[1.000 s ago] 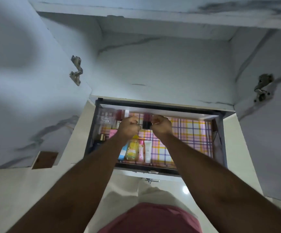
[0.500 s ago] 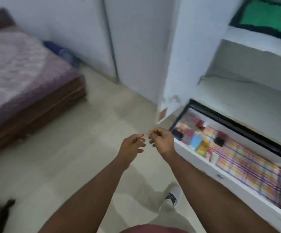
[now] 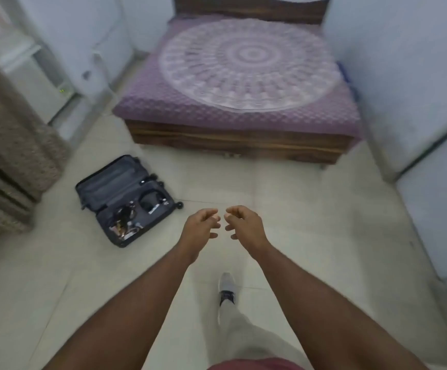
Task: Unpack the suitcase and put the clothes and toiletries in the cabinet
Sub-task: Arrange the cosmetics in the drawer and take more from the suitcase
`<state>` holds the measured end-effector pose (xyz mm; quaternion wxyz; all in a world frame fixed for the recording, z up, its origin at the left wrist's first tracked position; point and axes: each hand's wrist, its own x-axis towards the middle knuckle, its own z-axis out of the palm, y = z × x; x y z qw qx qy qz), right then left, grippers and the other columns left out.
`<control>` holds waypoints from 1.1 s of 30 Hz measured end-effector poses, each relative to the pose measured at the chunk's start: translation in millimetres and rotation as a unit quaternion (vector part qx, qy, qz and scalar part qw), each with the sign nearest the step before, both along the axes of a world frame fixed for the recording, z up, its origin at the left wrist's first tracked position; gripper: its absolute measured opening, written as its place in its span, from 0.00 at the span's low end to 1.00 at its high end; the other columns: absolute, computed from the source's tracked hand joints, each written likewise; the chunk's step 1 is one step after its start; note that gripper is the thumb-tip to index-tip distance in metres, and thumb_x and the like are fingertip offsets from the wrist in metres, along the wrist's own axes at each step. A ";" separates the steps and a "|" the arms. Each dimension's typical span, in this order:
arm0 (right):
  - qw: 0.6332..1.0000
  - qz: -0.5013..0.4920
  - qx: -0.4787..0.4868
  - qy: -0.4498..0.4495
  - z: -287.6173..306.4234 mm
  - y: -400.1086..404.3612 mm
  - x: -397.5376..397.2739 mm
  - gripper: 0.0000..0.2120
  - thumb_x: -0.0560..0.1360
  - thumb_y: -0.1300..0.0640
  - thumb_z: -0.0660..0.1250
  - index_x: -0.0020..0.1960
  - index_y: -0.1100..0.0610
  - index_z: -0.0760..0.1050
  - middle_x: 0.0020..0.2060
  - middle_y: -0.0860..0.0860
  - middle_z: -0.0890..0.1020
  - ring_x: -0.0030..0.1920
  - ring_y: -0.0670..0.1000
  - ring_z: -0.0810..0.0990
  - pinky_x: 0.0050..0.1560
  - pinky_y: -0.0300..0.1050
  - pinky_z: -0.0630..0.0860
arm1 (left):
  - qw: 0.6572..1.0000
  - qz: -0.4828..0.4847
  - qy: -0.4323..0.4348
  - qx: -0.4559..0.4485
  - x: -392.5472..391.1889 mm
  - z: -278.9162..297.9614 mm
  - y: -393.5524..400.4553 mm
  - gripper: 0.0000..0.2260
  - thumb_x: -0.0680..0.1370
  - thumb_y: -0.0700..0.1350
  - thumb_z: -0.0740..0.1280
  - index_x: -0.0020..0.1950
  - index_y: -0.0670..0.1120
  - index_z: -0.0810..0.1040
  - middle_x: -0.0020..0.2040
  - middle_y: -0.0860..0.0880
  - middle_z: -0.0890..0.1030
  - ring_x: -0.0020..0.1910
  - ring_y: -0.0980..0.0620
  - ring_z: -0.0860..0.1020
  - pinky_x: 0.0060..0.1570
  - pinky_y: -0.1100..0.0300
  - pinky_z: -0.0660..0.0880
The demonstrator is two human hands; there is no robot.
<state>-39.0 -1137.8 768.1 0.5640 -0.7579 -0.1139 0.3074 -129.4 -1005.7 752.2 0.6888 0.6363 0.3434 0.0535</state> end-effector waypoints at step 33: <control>0.845 0.458 -0.256 -0.106 -669.3 765.4 62.3 0.09 0.76 0.58 0.71 0.54 0.59 0.85 0.49 0.56 0.87 0.52 0.56 0.84 0.55 0.41 0.77 | 0.926 0.262 0.271 0.028 -25.9 -648.2 664.2 0.12 0.81 0.38 0.68 0.64 0.39 0.81 0.54 0.45 0.83 0.53 0.49 0.81 0.49 0.70 0.70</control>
